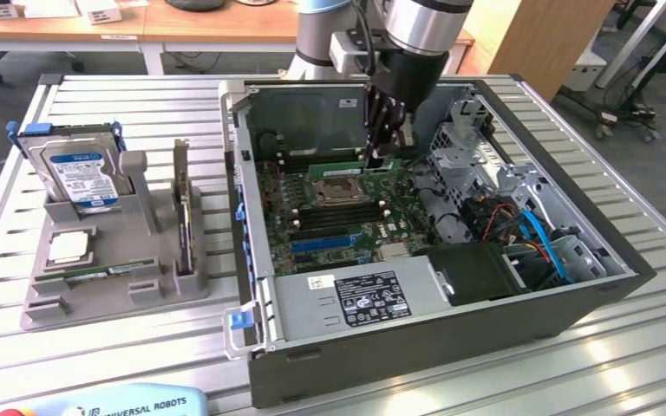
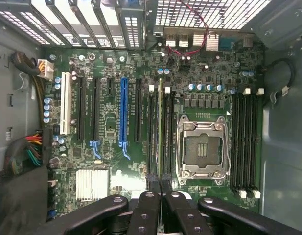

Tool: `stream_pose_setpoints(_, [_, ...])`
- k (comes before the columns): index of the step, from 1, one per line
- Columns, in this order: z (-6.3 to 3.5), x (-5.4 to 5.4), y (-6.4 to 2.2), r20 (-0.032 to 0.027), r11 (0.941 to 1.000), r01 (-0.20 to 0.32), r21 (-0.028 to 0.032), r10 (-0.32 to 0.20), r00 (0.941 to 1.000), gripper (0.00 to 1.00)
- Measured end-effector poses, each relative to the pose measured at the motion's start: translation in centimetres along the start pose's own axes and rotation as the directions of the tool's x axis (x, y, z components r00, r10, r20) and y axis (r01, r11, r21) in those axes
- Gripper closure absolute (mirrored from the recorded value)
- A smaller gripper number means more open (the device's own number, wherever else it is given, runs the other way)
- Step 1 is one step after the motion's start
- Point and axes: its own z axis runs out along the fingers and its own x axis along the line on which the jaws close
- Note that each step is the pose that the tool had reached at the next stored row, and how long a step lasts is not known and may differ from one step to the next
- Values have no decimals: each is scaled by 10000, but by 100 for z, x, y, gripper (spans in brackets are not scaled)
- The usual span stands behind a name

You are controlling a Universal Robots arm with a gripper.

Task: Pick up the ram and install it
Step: 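Insert the ram into the slot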

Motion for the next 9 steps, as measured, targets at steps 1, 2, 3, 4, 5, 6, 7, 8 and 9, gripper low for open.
stream_pose_setpoints(1, [18,1,-1,0,10000,0,-1,0,10000,88])
stream_pose_setpoints(2, [35,1,-2,-2,10000,0,0,0,10000,88])
stream_pose_setpoints(3, [53,2,-3,-1,10000,0,-1,0,10000,88])
stream_pose_setpoints(4, [72,2,-4,-1,10000,0,-1,0,10000,88])
stream_pose_setpoints(5, [90,2,-5,-2,10000,0,-1,0,10000,88])
stream_pose_setpoints(6, [108,3,-6,-1,10000,0,-1,0,10000,88])
stream_pose_setpoints(7, [124,3,-7,0,10000,0,-1,0,10000,88])
stream_pose_setpoints(8, [138,3,-8,-1,10000,0,-1,0,10000,88])
stream_pose_setpoints(9, [149,4,-8,-1,10000,0,-1,0,10000,88])
